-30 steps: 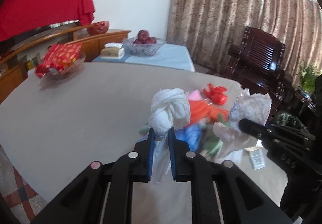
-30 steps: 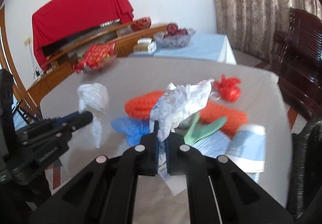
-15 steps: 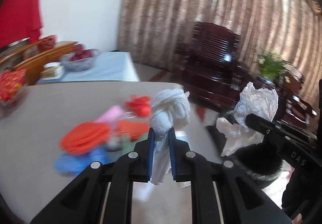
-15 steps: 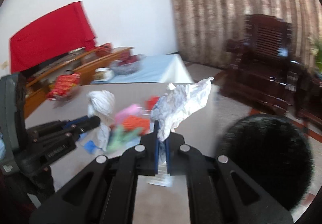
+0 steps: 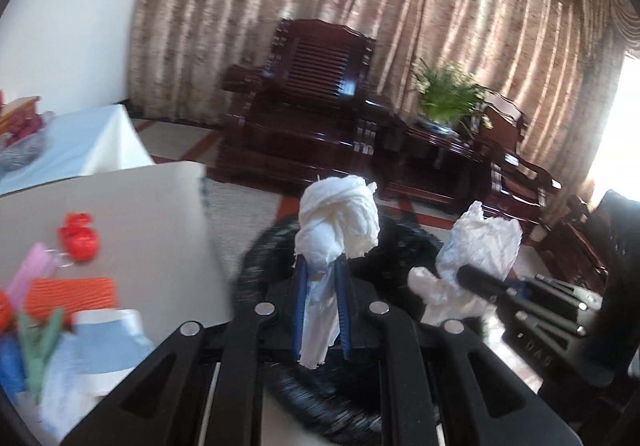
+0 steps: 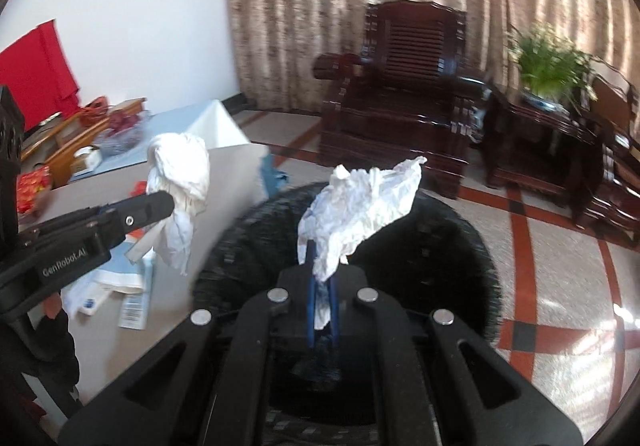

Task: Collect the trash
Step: 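Carry both tissues over the black bin and open both tools to drop them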

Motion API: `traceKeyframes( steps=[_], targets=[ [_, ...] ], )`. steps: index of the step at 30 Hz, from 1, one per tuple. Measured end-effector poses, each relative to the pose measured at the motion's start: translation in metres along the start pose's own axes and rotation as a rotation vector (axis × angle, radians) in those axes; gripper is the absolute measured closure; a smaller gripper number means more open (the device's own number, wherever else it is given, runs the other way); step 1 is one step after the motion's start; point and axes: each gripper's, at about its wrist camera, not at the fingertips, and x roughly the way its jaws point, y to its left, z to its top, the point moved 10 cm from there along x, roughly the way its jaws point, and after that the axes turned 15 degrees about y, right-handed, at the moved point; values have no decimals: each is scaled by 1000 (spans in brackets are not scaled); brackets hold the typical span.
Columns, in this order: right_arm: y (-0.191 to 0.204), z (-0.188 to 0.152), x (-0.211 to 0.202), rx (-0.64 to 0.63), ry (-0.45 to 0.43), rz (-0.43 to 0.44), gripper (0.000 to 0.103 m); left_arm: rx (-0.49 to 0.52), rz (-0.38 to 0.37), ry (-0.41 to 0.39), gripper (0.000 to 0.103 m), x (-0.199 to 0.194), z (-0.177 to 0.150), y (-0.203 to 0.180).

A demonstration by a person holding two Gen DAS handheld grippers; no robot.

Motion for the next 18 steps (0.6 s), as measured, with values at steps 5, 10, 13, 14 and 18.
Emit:
traceKeyframes(
  steps=[5, 10, 13, 14, 18],
  targets=[
    [-36, -11, 15, 42, 29, -59, 91, 28, -56, 54, 82, 43, 10, -34],
    [-61, -30, 27, 86, 57, -108, 47, 28, -54, 69, 46, 58, 11, -36],
    [-67, -38, 26, 119, 51, -130, 18, 7, -24, 70, 39, 50, 6, -17],
    [-69, -40, 25, 138, 43, -142, 12, 0, -12, 64, 33, 43, 4, -8],
    [-57, -45, 22, 186, 39, -112, 6, -18, 87, 15, 17, 11, -6, 35]
  ],
)
